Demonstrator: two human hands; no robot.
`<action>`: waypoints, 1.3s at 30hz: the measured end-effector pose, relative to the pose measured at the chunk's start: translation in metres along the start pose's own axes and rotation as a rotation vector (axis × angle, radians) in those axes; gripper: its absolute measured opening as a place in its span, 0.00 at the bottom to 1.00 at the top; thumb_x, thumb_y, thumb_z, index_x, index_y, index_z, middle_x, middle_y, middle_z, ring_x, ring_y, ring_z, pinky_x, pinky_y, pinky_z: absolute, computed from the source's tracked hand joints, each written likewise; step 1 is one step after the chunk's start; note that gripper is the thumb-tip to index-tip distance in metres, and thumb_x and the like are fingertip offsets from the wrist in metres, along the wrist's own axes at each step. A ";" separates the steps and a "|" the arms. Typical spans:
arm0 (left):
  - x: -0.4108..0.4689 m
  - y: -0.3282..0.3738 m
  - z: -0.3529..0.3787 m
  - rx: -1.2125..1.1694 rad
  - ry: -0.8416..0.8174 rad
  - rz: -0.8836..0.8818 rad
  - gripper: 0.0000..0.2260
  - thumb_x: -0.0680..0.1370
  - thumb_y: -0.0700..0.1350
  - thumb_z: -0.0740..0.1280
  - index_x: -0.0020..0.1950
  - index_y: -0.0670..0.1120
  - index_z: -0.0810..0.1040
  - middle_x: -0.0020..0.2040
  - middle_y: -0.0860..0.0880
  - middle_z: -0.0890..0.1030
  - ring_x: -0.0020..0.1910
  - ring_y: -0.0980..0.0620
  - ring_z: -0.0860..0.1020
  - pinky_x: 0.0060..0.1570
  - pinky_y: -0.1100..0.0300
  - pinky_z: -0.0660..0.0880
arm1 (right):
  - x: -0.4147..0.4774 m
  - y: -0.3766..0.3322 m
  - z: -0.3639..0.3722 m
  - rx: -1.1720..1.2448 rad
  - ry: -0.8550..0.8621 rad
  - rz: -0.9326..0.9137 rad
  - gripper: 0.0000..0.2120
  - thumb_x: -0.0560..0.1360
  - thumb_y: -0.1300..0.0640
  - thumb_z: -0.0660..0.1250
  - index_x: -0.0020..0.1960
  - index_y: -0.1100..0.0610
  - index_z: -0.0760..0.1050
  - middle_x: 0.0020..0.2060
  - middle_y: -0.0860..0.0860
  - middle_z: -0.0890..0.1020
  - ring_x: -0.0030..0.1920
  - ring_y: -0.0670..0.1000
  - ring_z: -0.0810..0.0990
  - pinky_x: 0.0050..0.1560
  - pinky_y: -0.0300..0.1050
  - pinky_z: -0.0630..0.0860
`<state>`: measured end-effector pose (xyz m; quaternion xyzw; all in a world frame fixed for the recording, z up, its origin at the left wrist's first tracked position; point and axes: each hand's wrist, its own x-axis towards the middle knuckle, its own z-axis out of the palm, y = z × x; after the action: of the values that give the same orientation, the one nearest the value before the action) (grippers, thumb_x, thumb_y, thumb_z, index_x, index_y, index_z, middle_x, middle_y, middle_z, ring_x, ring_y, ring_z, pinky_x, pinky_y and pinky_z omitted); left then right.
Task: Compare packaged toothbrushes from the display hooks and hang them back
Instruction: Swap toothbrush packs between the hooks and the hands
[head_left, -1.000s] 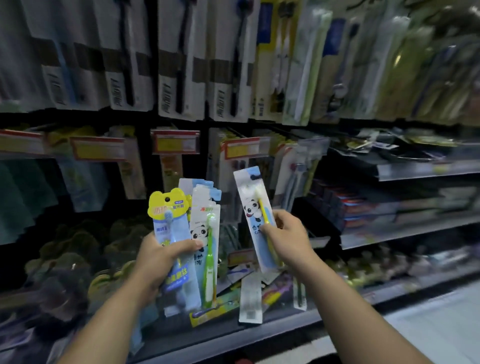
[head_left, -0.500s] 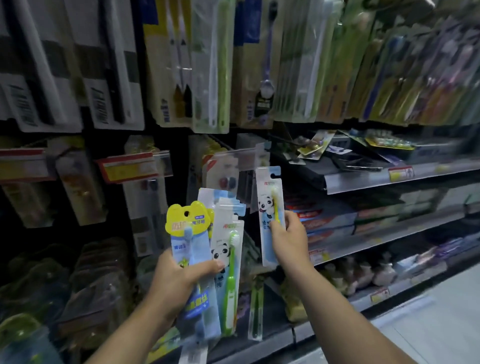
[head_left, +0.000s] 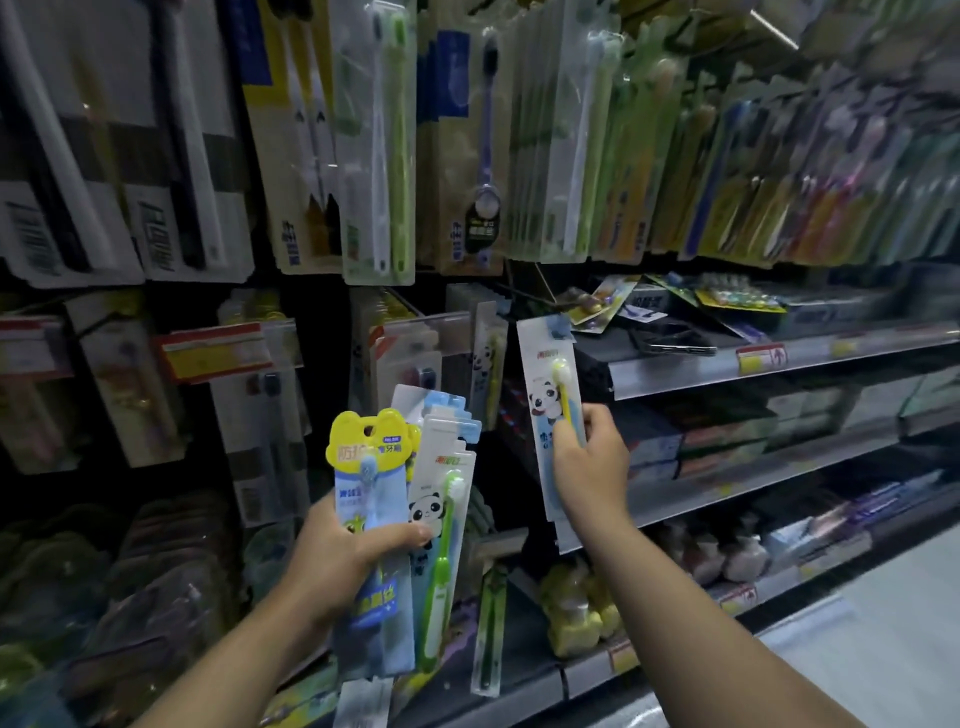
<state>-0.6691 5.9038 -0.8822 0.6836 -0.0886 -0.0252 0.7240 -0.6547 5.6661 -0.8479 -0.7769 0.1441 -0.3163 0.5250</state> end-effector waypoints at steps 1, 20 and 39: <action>0.003 -0.003 0.000 -0.005 -0.005 -0.006 0.20 0.61 0.42 0.80 0.52 0.45 0.87 0.48 0.43 0.89 0.46 0.40 0.88 0.52 0.40 0.83 | 0.005 -0.002 0.004 -0.009 0.007 -0.004 0.06 0.80 0.58 0.61 0.45 0.53 0.71 0.33 0.49 0.75 0.30 0.49 0.70 0.30 0.46 0.66; 0.040 -0.011 0.038 -0.209 -0.072 0.039 0.16 0.64 0.36 0.77 0.51 0.42 0.87 0.49 0.38 0.88 0.47 0.36 0.87 0.47 0.46 0.84 | 0.078 0.022 0.085 0.009 -0.121 0.068 0.28 0.77 0.45 0.59 0.68 0.64 0.73 0.64 0.65 0.76 0.59 0.58 0.76 0.64 0.52 0.74; 0.014 0.009 0.077 -0.356 0.027 0.006 0.15 0.73 0.30 0.74 0.58 0.40 0.85 0.53 0.40 0.88 0.51 0.38 0.87 0.54 0.43 0.83 | 0.003 0.000 -0.016 0.253 -0.704 -0.097 0.12 0.76 0.68 0.72 0.58 0.59 0.84 0.53 0.59 0.87 0.53 0.56 0.85 0.53 0.48 0.82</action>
<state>-0.6688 5.8265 -0.8680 0.5445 -0.0749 -0.0292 0.8349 -0.6630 5.6527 -0.8427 -0.7729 -0.1225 -0.0695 0.6187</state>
